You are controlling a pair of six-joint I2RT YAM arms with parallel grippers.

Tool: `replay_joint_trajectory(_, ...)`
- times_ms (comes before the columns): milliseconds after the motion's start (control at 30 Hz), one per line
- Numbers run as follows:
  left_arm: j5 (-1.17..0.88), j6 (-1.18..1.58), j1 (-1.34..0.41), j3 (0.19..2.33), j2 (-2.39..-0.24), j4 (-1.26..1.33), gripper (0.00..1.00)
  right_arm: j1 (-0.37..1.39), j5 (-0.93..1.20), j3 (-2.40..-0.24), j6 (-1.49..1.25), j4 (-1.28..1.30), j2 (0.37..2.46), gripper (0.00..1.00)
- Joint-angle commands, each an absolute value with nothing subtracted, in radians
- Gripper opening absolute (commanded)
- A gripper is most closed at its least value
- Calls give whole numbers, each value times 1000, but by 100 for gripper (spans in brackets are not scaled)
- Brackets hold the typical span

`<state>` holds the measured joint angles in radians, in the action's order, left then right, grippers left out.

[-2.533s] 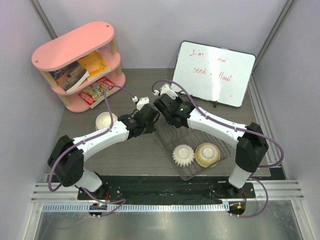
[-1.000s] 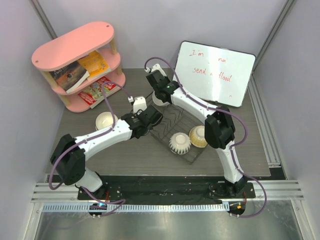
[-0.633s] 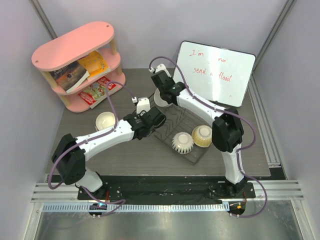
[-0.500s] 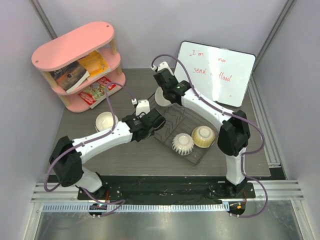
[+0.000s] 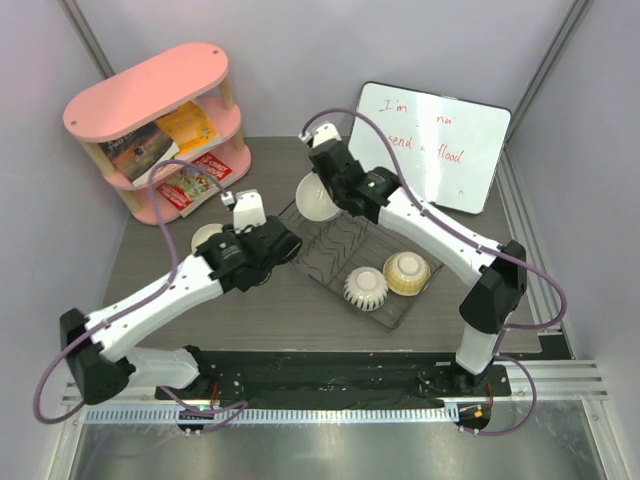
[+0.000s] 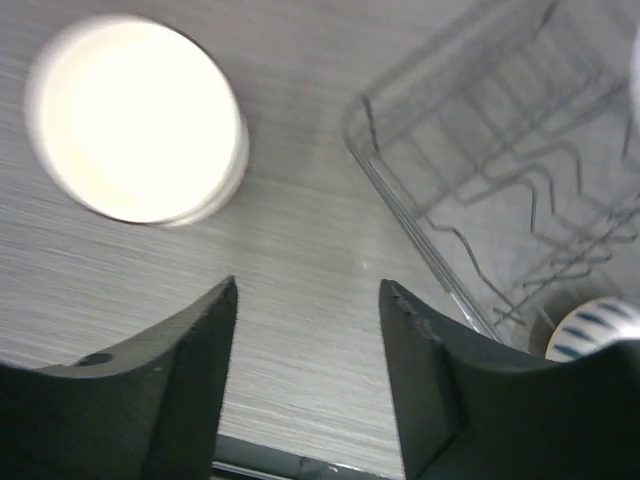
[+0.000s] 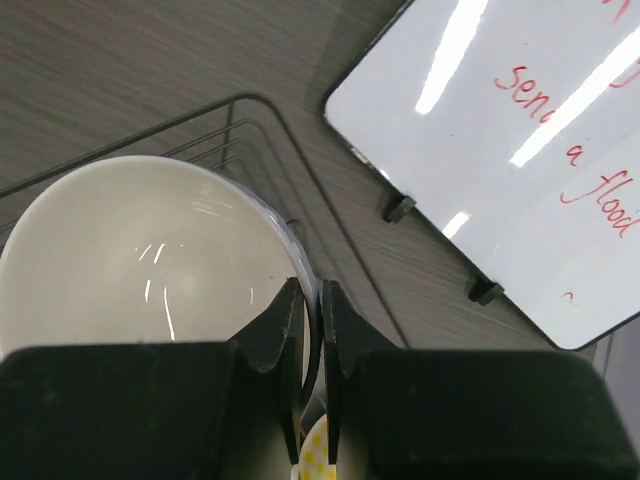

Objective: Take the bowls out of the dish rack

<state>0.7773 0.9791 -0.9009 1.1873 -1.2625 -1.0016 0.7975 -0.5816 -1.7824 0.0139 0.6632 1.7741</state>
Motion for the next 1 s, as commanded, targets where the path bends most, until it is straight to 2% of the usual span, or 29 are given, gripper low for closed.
replay_joint_trajectory(0,963,986,-871,1264,-1099,-1130,61,903,-537,-1815,-5,618,1770,1)
replay_joint_trajectory(133,989,940,-732,1272,-977,-1193,62,925,-430,-1890,-51,585,1845,1)
replay_joint_trajectory(267,1025,897,-674,1275,-873,-1238,62,954,-396,-2021,-54,568,1940,1)
replay_joint_trajectory(533,1029,983,-666,1226,-813,-1373,62,1025,-321,-2272,-40,563,2128,1)
replay_joint_trajectory(967,1048,1037,-664,1137,-698,-1422,62,1098,-276,-2365,-52,460,2275,1)
